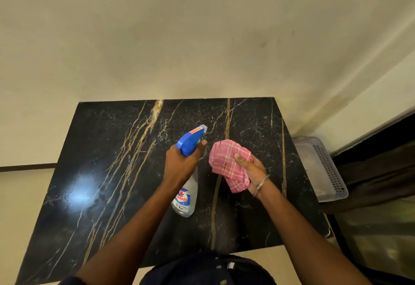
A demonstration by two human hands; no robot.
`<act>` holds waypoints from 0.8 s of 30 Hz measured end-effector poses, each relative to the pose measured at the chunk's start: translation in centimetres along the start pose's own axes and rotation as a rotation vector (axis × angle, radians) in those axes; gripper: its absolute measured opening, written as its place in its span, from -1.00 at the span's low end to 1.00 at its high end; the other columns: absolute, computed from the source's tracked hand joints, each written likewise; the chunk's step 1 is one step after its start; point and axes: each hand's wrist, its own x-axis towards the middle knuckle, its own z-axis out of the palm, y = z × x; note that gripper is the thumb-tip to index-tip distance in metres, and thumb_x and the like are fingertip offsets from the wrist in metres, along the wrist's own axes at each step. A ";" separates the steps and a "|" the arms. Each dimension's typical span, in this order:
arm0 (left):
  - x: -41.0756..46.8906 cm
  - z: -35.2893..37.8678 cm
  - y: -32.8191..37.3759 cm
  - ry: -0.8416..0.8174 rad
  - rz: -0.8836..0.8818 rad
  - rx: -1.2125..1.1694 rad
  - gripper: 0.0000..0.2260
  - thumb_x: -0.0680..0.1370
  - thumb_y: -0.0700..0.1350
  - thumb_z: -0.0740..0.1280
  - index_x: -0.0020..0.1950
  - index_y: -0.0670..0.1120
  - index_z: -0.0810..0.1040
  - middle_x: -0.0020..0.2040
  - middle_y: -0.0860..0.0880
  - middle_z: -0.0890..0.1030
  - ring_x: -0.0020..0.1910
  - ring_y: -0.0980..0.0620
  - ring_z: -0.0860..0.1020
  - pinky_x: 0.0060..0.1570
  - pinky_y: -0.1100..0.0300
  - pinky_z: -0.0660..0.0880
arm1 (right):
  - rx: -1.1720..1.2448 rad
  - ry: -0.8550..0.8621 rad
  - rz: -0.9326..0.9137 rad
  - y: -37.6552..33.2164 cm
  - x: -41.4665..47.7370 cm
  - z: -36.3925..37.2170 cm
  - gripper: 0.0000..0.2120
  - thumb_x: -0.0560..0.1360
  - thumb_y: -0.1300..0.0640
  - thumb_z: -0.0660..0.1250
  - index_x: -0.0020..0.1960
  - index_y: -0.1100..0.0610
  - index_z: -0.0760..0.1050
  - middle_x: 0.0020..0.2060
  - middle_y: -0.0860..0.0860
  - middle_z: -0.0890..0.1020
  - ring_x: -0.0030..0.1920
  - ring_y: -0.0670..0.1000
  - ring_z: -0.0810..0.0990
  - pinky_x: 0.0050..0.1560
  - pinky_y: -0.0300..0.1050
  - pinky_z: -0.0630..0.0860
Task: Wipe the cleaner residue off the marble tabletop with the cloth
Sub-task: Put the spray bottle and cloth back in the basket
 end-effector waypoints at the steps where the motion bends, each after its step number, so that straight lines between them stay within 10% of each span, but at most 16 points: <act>1: 0.1 0.1 0.2 -0.016 0.005 -0.012 -0.85 0.53 -0.08 0.42 -0.21 0.00 0.50 -0.40 -0.03 0.46 -0.42 0.16 0.43 -0.35 0.33 0.42 | 0.000 0.022 -0.024 -0.1 -0.3 -0.1 -0.67 0.42 0.22 0.46 0.17 0.19 0.55 0.03 0.21 0.67 0.04 0.23 0.66 0.06 0.26 0.57; 5: 0.5 1.2 1.3 -0.052 0.016 -0.067 -0.80 0.53 -0.04 0.41 -0.16 -0.14 0.52 -0.33 -0.22 0.49 -0.36 0.05 0.47 -0.30 0.26 0.45 | 0.021 0.120 -0.076 -0.7 -0.5 -1.5 -0.72 0.45 0.16 0.44 0.15 0.12 0.54 0.02 0.16 0.67 -0.03 0.17 0.68 -0.17 0.11 0.64; 17: 2.1 16.8 6.0 -0.274 0.100 -0.161 -0.58 0.48 0.18 0.38 0.17 -0.10 0.57 0.02 -0.13 0.64 -0.05 0.11 0.63 -0.02 0.26 0.57 | 0.206 0.343 -0.220 -7.3 2.8 -15.4 -0.65 0.44 0.11 0.47 0.20 0.11 0.53 0.08 0.15 0.65 0.05 0.21 0.65 0.04 0.32 0.57; 24: 2.7 31.2 8.8 -0.356 0.057 -0.135 -0.61 0.48 0.20 0.38 0.11 -0.07 0.53 -0.01 -0.19 0.61 -0.11 0.01 0.60 -0.06 0.22 0.56 | 0.275 0.466 -0.104 -9.7 10.0 -32.0 -0.17 0.13 -0.19 0.61 0.31 0.08 0.46 0.21 0.14 0.60 0.12 0.25 0.61 0.07 0.33 0.53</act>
